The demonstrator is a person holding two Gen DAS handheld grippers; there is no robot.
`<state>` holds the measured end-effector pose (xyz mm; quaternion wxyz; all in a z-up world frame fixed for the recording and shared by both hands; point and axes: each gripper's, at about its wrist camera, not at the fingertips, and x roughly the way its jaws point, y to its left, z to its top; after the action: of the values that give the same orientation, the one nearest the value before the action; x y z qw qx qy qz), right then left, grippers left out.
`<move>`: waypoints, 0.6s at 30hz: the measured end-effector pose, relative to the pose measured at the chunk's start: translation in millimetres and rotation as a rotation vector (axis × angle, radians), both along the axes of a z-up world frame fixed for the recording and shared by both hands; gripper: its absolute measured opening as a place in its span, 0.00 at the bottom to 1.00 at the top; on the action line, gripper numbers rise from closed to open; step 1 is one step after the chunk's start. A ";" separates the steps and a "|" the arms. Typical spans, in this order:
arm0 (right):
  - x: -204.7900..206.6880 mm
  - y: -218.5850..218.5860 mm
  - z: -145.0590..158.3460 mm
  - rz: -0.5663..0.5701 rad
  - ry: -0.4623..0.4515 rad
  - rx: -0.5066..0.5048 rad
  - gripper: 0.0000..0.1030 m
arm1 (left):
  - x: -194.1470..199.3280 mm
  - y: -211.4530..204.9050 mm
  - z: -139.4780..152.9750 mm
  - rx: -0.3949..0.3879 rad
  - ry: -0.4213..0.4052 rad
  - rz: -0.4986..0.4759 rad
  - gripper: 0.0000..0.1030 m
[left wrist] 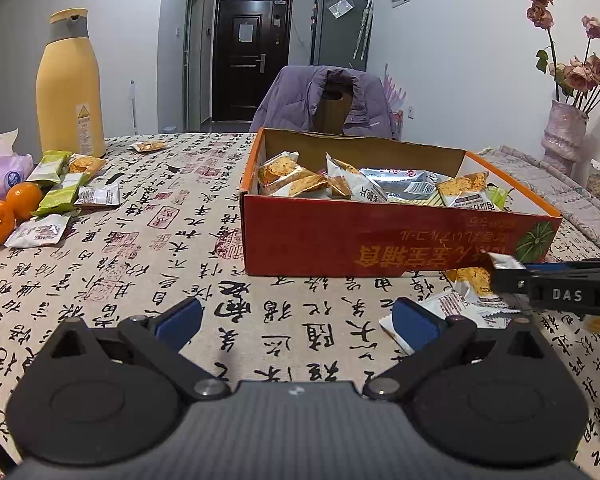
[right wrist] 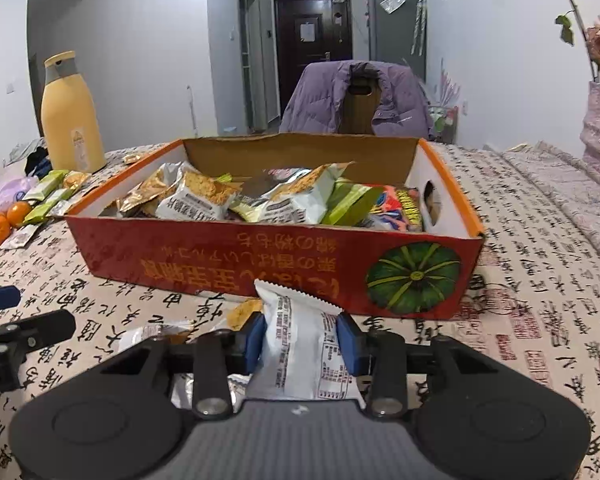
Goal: Organize snacks
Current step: 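Grasp a white snack packet with the right gripper, then grasp a white snack packet with the left gripper while the right gripper holds its packet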
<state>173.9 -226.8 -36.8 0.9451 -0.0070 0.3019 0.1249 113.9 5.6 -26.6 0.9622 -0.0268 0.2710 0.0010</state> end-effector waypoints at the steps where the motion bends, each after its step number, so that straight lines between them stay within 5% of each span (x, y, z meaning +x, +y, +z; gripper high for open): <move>1: -1.9 -2.6 1.1 -0.006 -0.006 0.004 0.37 | 0.1 0.0 -0.1 0.000 0.001 0.000 1.00; 18: -30.2 -43.1 6.0 -0.082 -0.089 0.021 0.37 | 2.5 -0.2 1.9 -0.004 0.021 0.017 1.00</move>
<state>143.7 -269.8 -30.8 0.9619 0.0095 0.2584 0.0888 116.4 5.4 -24.7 0.9593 -0.0312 0.2806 0.0089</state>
